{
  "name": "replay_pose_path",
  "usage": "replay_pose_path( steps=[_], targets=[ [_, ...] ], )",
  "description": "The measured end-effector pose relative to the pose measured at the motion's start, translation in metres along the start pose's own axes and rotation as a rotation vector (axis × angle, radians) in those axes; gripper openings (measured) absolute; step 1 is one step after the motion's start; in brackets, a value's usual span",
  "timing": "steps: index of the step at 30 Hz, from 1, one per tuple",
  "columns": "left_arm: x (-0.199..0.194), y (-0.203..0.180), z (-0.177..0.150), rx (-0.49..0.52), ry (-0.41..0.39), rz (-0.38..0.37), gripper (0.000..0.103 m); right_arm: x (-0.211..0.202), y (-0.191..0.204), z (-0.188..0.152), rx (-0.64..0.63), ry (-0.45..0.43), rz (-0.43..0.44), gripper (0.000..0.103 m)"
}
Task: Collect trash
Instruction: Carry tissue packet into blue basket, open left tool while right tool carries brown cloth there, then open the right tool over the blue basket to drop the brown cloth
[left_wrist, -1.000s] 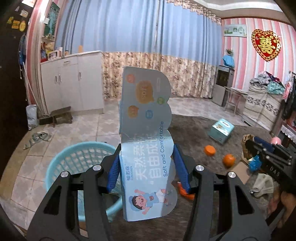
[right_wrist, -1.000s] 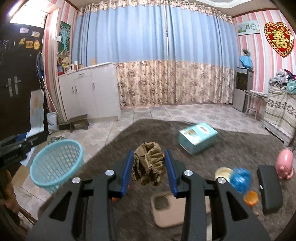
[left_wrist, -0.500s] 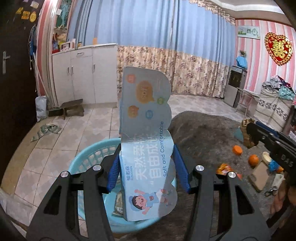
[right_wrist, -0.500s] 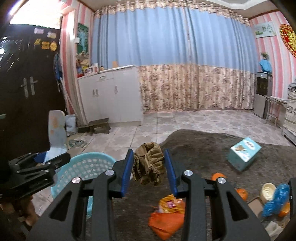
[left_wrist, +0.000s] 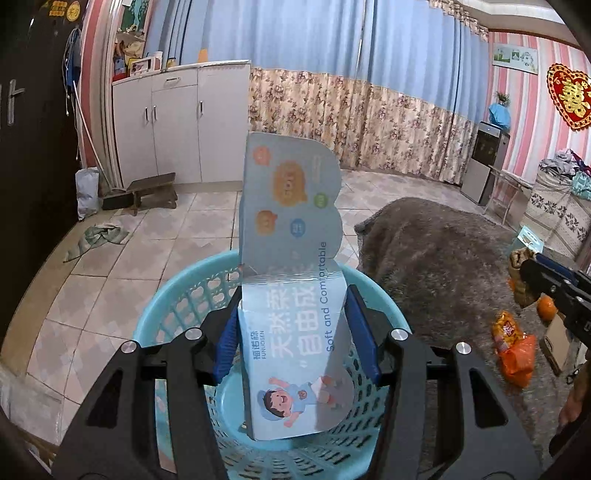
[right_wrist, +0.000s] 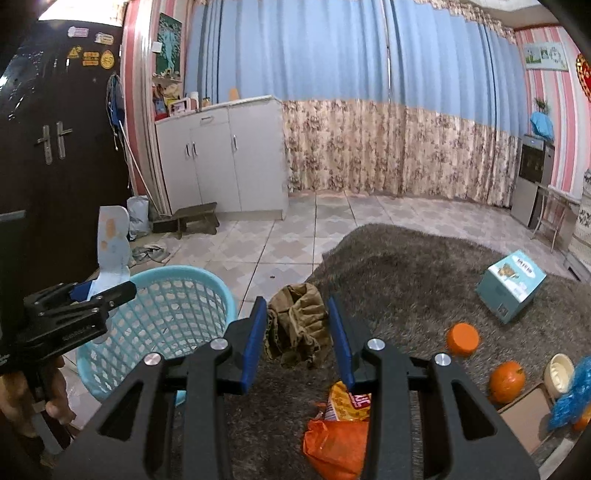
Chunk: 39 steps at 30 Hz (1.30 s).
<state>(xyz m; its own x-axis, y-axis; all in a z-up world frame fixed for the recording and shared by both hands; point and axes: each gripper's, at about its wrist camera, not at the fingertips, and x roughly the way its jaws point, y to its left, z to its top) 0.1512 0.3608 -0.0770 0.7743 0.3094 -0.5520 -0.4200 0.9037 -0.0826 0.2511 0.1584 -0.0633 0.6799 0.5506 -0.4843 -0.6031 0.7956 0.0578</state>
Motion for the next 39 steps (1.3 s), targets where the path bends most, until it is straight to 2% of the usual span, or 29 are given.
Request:
replay_pose_path(
  steps=[2, 4, 9, 13, 21, 25, 28, 30, 37, 39],
  targets=[
    [0.002, 0.001, 0.001, 0.005, 0.001, 0.003, 0.055, 0.009, 0.001, -0.001, 0.011, 0.018, 0.009, 0.035],
    [0.002, 0.004, 0.003, 0.001, -0.001, 0.003, 0.069, 0.014, 0.004, -0.002, 0.009, 0.026, 0.013, 0.035],
    [-0.007, 0.009, 0.007, -0.009, -0.016, 0.02, 0.071, 0.024, 0.014, -0.003, -0.009, 0.041, 0.033, 0.035],
    [-0.024, 0.021, 0.012, -0.049, -0.044, 0.055, 0.086, 0.029, 0.027, -0.001, -0.03, 0.046, 0.063, 0.035],
    [-0.045, 0.041, 0.018, -0.05, -0.076, 0.131, 0.094, 0.052, 0.071, 0.0, -0.068, 0.085, 0.126, 0.035],
    [-0.044, 0.05, 0.016, -0.072, -0.066, 0.149, 0.095, 0.064, 0.088, -0.003, -0.073, 0.109, 0.148, 0.037],
    [-0.043, 0.056, 0.015, -0.087, -0.064, 0.153, 0.095, 0.071, 0.095, -0.003, -0.08, 0.114, 0.162, 0.042],
    [-0.044, 0.057, 0.015, -0.091, -0.066, 0.158, 0.095, 0.073, 0.098, -0.003, -0.095, 0.12, 0.175, 0.054],
    [-0.043, 0.054, 0.011, -0.113, -0.063, 0.157, 0.095, 0.065, 0.089, -0.006, -0.115, 0.107, 0.167, 0.064],
    [-0.045, 0.05, 0.011, -0.114, -0.063, 0.153, 0.095, 0.06, 0.081, -0.004, -0.106, 0.092, 0.155, 0.072]
  ],
)
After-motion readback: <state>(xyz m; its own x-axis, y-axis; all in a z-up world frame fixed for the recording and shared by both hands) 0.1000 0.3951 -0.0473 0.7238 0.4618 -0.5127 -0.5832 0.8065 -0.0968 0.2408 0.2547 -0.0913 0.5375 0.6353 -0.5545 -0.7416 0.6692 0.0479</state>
